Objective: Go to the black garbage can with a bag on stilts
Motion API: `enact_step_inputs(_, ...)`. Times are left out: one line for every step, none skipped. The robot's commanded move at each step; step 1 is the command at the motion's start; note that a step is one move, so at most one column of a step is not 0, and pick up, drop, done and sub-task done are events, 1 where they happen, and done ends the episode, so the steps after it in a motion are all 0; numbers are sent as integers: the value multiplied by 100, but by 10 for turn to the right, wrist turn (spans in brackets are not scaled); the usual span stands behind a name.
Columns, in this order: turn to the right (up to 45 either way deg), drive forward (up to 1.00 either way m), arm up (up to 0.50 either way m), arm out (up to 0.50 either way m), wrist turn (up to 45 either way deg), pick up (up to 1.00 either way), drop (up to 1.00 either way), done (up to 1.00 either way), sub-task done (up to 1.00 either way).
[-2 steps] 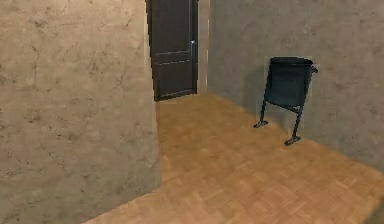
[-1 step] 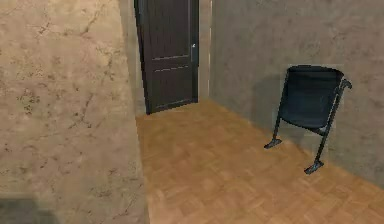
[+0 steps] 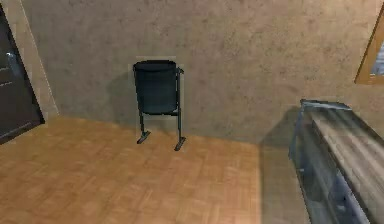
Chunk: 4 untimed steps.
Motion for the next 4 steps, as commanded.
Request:
enact_step_inputs(0, 100, 0, 0, 0, 0, 0, 0, 0)
enact_step_inputs(60, 0, 0, 0, 0, 0, 0, 0, 0)
enact_step_inputs(0, 25, 0, 0, 0, 0, 0, 0, 0)
enact_step_inputs(-270, 0, 0, 0, 0, 0, 0, 0, 0)
